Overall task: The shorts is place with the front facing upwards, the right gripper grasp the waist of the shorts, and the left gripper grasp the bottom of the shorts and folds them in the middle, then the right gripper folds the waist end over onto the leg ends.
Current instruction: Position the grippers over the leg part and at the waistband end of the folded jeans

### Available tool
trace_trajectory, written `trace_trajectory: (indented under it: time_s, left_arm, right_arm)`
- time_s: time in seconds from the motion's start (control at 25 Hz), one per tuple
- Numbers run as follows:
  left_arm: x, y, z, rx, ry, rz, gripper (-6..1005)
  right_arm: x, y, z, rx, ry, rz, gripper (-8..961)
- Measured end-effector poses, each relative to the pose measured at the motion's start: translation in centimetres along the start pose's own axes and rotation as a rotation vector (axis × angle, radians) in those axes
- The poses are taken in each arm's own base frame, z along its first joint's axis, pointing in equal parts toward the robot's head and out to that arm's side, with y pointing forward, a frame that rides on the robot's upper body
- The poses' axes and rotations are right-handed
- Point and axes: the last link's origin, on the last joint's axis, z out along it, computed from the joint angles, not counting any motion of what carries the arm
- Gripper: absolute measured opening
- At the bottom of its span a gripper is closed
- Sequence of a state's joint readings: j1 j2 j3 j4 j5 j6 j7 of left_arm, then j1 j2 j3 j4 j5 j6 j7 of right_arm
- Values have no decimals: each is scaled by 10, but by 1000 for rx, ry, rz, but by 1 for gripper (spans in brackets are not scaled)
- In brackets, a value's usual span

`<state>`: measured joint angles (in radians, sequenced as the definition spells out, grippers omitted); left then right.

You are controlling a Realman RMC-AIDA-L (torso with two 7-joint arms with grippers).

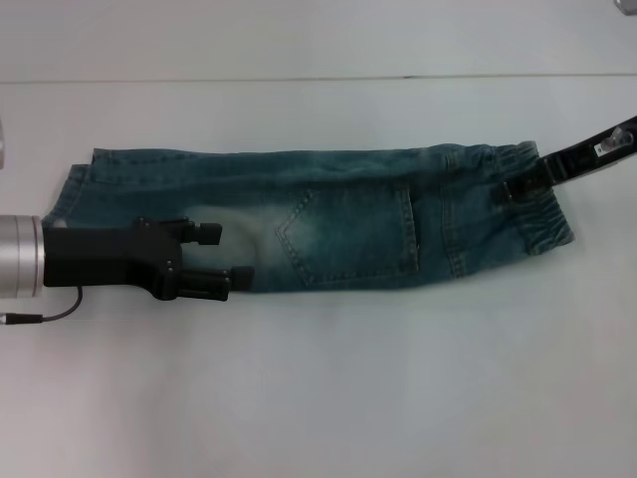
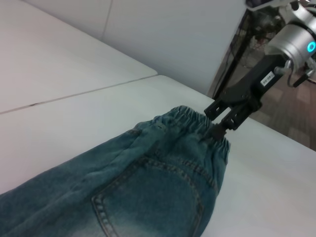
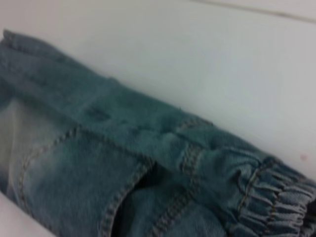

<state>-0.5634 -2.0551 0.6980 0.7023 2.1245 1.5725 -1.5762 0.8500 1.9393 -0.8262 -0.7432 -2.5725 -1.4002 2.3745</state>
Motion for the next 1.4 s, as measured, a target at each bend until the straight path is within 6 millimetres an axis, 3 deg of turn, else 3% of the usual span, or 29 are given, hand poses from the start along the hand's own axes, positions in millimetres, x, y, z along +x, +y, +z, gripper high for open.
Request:
trace_trajectory:
  time_s: [0.44, 1.2, 1.4]
  left_arm:
    - [-3, -2, -1, 17, 4, -13, 939]
    - [-7, -3, 3, 21, -2, -27, 938]
    - [-6, -3, 4, 21, -2, -27, 939]
  right_arm:
    - [-4, 1, 0, 4, 0, -14, 778]
    - [21, -9, 1, 51, 122, -28, 779]
    - [26, -12, -8, 6, 97, 31, 779]
